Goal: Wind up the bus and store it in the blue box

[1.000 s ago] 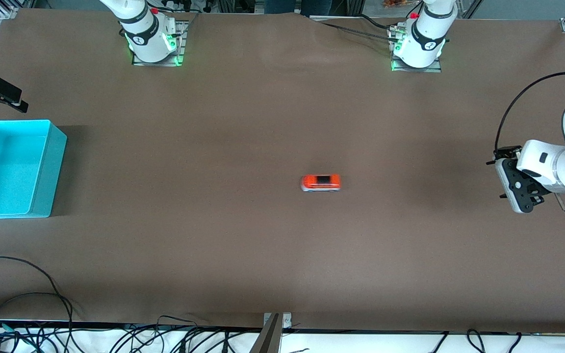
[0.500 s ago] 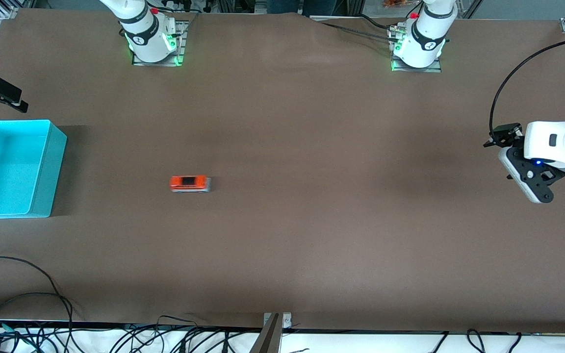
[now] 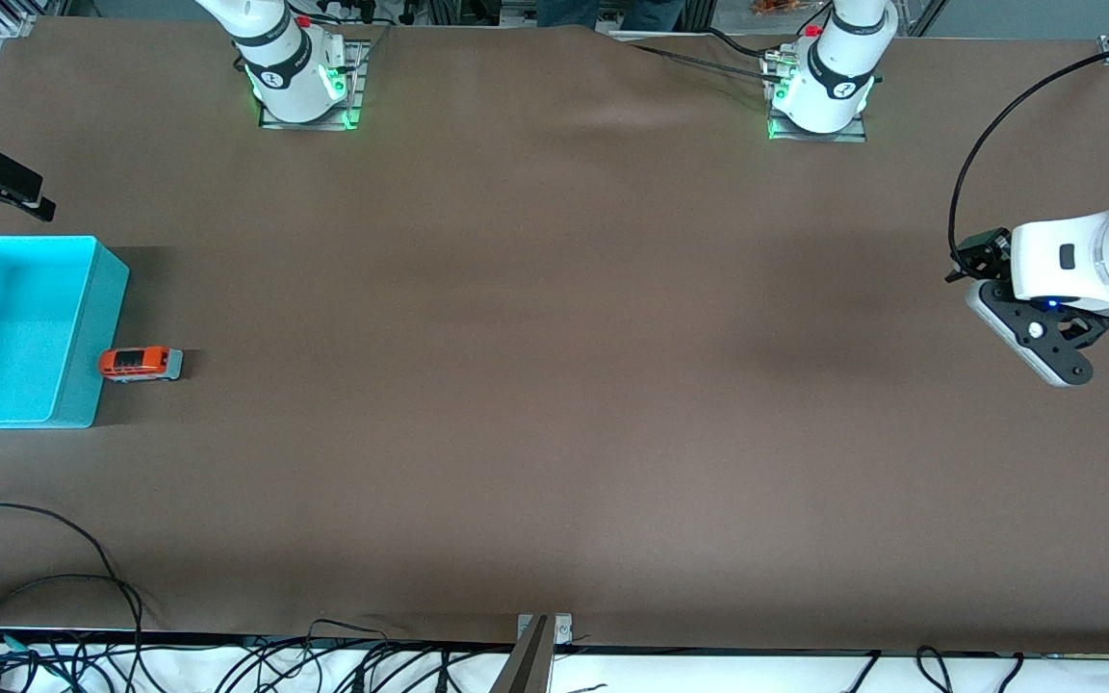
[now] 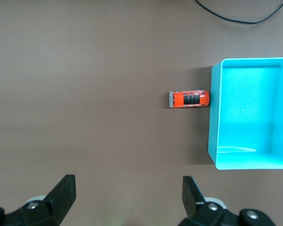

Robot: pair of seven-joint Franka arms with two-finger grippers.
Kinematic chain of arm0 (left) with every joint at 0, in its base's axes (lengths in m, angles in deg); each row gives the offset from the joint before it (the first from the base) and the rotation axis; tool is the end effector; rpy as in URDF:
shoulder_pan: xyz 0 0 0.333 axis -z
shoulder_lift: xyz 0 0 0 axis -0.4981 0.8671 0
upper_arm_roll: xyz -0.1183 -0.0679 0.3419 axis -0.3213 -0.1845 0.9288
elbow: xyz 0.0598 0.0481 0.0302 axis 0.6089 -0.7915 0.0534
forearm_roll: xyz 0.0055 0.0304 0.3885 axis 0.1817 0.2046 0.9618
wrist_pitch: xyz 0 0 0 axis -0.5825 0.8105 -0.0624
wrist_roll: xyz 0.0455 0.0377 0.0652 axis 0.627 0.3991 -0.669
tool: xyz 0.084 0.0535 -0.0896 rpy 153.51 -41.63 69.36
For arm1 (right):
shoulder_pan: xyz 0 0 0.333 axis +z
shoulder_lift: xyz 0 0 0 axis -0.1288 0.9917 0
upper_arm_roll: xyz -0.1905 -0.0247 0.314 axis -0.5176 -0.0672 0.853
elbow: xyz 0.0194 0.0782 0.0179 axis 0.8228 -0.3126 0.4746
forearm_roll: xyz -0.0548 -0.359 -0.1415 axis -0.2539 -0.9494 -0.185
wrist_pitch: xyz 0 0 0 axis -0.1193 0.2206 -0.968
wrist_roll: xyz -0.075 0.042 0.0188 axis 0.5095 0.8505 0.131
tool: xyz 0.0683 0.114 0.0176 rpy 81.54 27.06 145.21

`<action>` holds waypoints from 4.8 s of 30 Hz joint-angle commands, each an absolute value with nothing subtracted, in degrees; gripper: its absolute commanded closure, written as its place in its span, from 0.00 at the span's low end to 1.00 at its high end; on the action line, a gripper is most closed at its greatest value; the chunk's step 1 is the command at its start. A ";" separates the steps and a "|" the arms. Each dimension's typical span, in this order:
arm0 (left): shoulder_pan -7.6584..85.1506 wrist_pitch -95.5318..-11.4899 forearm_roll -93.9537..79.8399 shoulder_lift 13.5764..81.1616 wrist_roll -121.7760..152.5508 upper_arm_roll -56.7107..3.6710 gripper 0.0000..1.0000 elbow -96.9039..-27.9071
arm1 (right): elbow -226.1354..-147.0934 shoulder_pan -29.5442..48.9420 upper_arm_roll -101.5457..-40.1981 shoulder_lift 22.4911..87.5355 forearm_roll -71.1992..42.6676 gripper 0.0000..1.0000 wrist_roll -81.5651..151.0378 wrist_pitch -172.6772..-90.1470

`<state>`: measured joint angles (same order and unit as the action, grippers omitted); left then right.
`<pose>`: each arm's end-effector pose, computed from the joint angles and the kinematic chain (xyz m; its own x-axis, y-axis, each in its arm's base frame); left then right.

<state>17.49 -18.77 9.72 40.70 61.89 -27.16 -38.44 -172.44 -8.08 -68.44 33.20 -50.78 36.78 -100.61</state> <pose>0.6386 -0.0174 0.5655 0.6792 -0.7138 -0.1705 -0.7080 -0.6985 0.1038 0.5513 -0.0340 0.6685 0.9995 -0.0117 -0.0304 -0.0119 -0.9999 -0.0073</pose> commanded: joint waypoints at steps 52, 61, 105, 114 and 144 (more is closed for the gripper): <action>32.42 -26.52 1.93 17.18 34.32 -8.72 0.00 -58.76 | -171.53 -8.28 -68.59 33.31 -50.58 0.00 36.78 -99.38; 32.60 -25.91 0.88 17.88 30.72 -8.46 0.00 -57.88 | -171.53 -8.28 -68.59 33.39 -50.58 0.00 36.78 -99.29; 31.72 -23.01 0.88 19.37 26.85 -8.55 0.00 -56.03 | -195.78 -9.77 -68.32 35.06 -49.17 0.00 36.34 -123.18; 31.63 -23.01 0.88 20.69 26.58 -8.55 0.00 -53.57 | -202.19 -10.12 -68.32 35.85 -54.27 0.00 36.34 -132.24; 31.72 -23.10 0.79 20.78 26.06 -8.63 0.00 -52.25 | -206.60 -15.66 -68.94 47.89 -54.89 0.00 46.87 -148.59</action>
